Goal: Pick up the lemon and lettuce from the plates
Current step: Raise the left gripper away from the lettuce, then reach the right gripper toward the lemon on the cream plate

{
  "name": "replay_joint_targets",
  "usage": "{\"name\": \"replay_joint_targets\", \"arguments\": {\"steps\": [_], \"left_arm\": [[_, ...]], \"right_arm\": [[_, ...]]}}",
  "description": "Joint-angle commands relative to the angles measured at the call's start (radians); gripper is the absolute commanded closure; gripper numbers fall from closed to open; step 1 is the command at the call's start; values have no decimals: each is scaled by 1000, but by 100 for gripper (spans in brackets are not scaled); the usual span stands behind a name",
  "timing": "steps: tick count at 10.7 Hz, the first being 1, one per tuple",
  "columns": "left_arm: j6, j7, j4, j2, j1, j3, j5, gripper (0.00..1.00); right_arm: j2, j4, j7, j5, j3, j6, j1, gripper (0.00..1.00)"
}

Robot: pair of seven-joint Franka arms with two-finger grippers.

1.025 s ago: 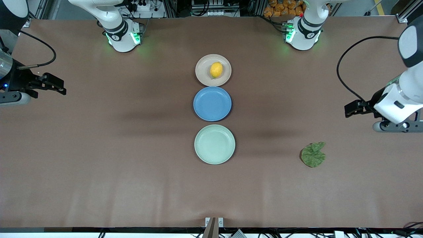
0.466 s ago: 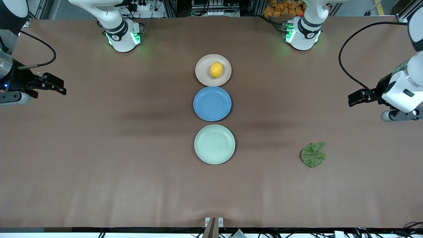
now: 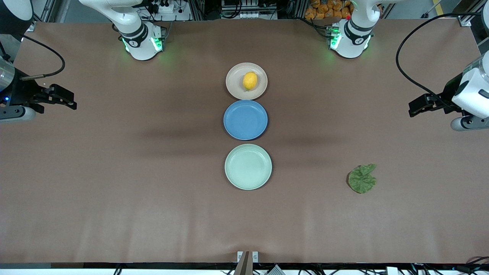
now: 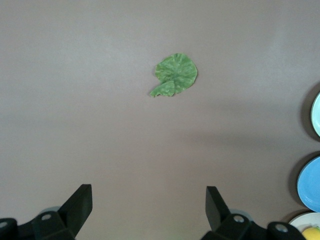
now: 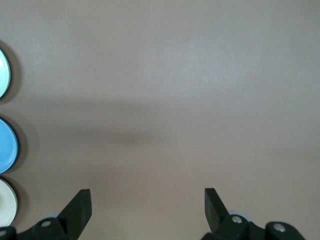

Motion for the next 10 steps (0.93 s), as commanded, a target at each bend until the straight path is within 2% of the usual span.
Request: {"name": "replay_joint_targets", "arguments": {"steps": [1, 6, 8, 10], "left_arm": [[-18, -10, -1, -35, 14, 1, -17, 0], [-17, 0, -3, -48, 31, -1, -20, 0], [-17, 0, -9, -54, 33, -1, -20, 0], [-17, 0, -9, -56, 33, 1, -20, 0]], "right_arm": [[-7, -25, 22, 2, 0, -1, 27, 0], [9, -47, 25, 17, 1, -1, 101, 0], [28, -77, 24, 129, 1, 4, 104, 0], [31, -90, 30, 139, 0, 7, 132, 0]]}}
